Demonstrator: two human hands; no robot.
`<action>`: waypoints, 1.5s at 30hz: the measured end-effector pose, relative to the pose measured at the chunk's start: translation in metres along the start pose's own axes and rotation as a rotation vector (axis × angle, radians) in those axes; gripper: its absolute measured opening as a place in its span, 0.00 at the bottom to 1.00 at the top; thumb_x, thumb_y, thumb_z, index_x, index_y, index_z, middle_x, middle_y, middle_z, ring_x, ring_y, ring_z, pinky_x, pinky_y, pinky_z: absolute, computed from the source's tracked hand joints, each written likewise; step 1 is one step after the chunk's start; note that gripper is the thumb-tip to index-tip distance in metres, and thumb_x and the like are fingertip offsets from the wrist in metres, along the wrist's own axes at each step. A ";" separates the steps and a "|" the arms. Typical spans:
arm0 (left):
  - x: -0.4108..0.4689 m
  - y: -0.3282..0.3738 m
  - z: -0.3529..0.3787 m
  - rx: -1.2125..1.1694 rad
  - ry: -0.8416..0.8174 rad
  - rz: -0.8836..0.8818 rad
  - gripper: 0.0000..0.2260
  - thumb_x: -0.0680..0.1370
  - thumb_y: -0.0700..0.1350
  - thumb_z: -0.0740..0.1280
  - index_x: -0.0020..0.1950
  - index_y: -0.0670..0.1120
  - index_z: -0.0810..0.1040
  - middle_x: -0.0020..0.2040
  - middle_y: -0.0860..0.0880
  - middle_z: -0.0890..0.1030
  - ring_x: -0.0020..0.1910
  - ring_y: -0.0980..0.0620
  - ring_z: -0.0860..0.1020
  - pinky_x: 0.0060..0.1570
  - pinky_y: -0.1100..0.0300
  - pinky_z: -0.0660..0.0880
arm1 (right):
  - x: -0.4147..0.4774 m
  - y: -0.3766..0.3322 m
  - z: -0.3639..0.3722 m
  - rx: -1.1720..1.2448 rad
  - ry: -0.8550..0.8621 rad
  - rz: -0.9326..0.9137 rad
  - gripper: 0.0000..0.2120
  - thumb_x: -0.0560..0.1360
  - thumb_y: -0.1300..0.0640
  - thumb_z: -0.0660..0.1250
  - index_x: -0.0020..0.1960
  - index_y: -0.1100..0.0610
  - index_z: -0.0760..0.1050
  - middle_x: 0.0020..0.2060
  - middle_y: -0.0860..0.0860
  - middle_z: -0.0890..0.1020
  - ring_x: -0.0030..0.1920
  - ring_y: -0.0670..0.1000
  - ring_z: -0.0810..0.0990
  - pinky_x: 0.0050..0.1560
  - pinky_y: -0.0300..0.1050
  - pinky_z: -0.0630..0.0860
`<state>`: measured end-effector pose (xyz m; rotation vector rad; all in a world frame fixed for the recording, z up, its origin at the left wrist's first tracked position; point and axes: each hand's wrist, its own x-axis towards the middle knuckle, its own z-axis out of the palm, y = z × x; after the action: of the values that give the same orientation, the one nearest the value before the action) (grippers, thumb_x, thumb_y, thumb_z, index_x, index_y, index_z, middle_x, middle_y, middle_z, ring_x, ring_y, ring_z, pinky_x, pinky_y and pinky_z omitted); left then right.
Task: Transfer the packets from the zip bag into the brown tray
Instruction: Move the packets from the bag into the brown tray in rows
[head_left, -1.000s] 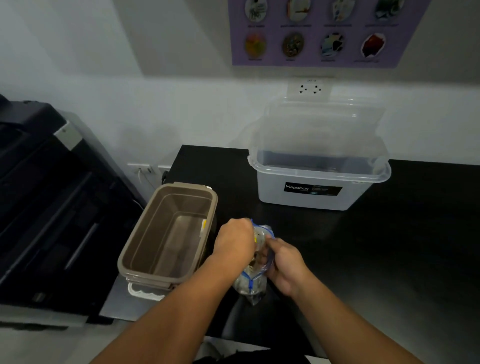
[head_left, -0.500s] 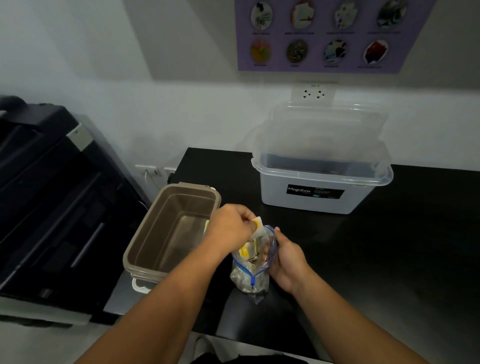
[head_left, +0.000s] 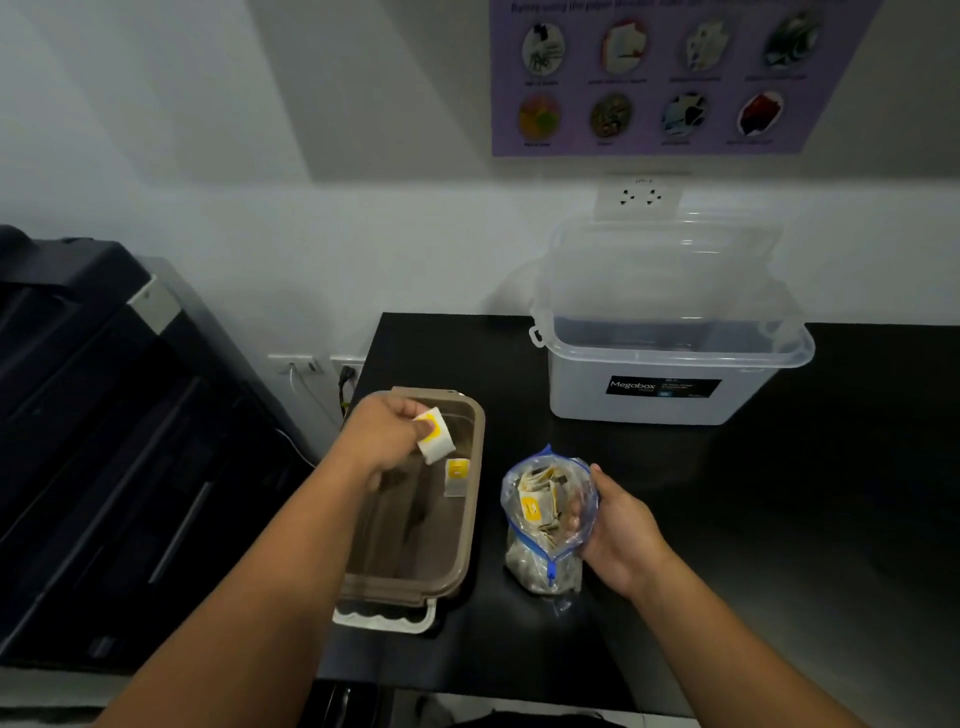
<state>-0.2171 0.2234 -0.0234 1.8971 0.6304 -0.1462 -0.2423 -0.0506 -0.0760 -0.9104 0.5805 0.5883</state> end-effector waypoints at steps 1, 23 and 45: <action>0.005 -0.007 0.004 0.016 -0.013 -0.034 0.03 0.78 0.38 0.71 0.49 0.44 0.83 0.42 0.42 0.84 0.34 0.51 0.80 0.32 0.59 0.77 | 0.000 0.001 0.001 0.009 0.007 -0.005 0.19 0.85 0.53 0.60 0.72 0.57 0.74 0.59 0.61 0.85 0.61 0.62 0.84 0.62 0.64 0.79; 0.046 -0.050 0.045 -0.085 -0.204 -0.367 0.07 0.77 0.33 0.69 0.49 0.45 0.81 0.55 0.40 0.81 0.52 0.45 0.82 0.48 0.54 0.82 | -0.002 0.017 0.006 -0.058 0.031 -0.052 0.23 0.86 0.47 0.56 0.69 0.62 0.78 0.60 0.61 0.85 0.59 0.60 0.85 0.64 0.62 0.77; 0.044 -0.034 0.038 0.730 -0.098 -0.001 0.08 0.75 0.43 0.73 0.54 0.50 0.83 0.54 0.49 0.83 0.52 0.50 0.80 0.53 0.56 0.76 | 0.004 0.017 0.000 -0.068 0.035 -0.044 0.23 0.86 0.48 0.55 0.67 0.62 0.79 0.61 0.62 0.84 0.63 0.62 0.83 0.67 0.63 0.76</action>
<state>-0.1891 0.2147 -0.0839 2.5670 0.5503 -0.5233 -0.2516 -0.0417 -0.0883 -0.9971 0.5736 0.5559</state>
